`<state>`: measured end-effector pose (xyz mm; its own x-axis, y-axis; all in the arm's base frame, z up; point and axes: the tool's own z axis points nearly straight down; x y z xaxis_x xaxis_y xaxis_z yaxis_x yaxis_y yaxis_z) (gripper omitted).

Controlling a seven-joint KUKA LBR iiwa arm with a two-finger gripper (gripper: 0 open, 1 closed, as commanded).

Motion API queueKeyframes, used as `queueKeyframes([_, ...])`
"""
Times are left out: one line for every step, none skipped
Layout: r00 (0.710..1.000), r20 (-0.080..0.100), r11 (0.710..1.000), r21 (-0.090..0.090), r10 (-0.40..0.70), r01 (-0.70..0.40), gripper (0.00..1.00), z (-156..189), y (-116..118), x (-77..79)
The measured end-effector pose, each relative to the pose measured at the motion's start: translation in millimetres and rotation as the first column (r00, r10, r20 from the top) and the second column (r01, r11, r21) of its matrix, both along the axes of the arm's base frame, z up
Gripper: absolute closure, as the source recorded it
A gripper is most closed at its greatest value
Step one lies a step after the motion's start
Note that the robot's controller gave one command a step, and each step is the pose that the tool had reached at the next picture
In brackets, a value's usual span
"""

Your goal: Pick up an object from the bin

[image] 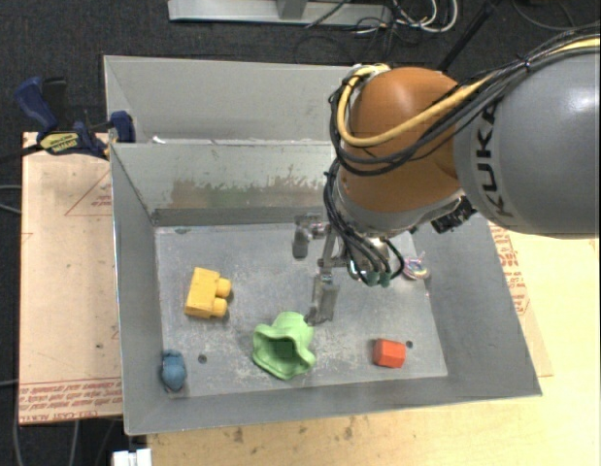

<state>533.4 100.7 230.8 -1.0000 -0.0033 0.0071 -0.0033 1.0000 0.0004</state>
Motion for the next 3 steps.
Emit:
queueKeyframes([0.996, 0.004, 0.996, 0.0, -0.09, 0.09, 0.0, -164, -14, -41.8])
queueKeyframes([0.993, 0.01, 0.994, 0.001, 0.114, -0.114, 0.0, -130, 0, -46.9])
queueKeyframes([0.99, 0.01, 0.99, 0.0, 0.138, -0.138, 0.0, -131, -14, -33.0])
